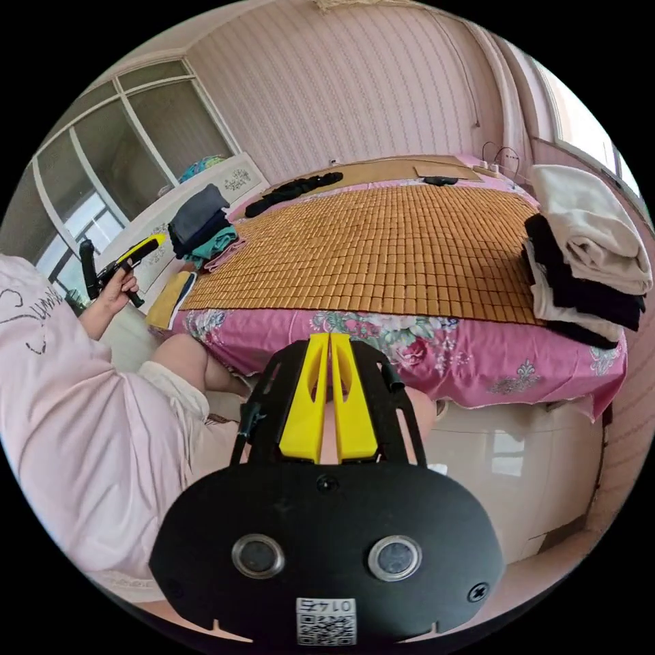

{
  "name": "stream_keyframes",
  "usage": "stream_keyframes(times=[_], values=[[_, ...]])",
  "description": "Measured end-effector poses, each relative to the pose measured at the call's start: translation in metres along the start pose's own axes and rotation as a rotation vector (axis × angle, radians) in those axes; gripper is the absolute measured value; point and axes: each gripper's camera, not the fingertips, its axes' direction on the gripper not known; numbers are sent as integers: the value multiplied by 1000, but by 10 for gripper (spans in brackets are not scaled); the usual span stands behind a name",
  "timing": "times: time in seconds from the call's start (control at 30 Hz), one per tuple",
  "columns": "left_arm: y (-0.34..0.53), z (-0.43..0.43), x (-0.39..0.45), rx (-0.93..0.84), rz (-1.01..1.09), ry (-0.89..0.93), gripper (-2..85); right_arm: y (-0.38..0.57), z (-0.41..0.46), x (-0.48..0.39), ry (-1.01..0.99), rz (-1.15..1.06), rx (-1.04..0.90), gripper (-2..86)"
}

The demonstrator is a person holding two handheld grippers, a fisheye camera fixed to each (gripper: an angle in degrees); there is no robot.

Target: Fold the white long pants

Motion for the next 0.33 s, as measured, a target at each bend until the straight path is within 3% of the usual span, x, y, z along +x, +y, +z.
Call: stream_keyframes(times=[0.33], values=[[212,-80,-137,63,-352,-135,56,-82,170,-298,-272,-726,-125,16]])
